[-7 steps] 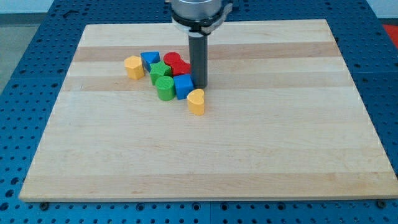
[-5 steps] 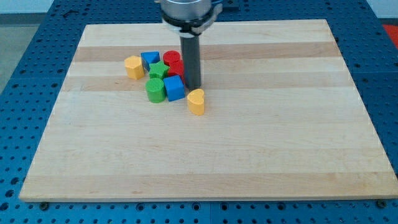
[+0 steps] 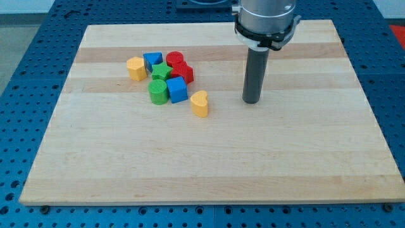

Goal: Move yellow heart slightly left

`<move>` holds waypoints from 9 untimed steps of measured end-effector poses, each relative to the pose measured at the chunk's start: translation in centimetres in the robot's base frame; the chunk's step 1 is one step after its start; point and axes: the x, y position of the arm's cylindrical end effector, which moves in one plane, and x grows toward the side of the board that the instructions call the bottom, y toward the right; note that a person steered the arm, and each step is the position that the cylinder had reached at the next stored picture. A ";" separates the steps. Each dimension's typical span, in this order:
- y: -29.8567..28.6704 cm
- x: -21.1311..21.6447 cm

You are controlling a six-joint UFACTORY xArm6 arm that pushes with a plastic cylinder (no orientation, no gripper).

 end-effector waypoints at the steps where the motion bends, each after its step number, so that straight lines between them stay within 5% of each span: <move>1: -1.2 0.9; 3: -7.5 4.0; 6: -6.3 0.4; 9: -15.0 2.4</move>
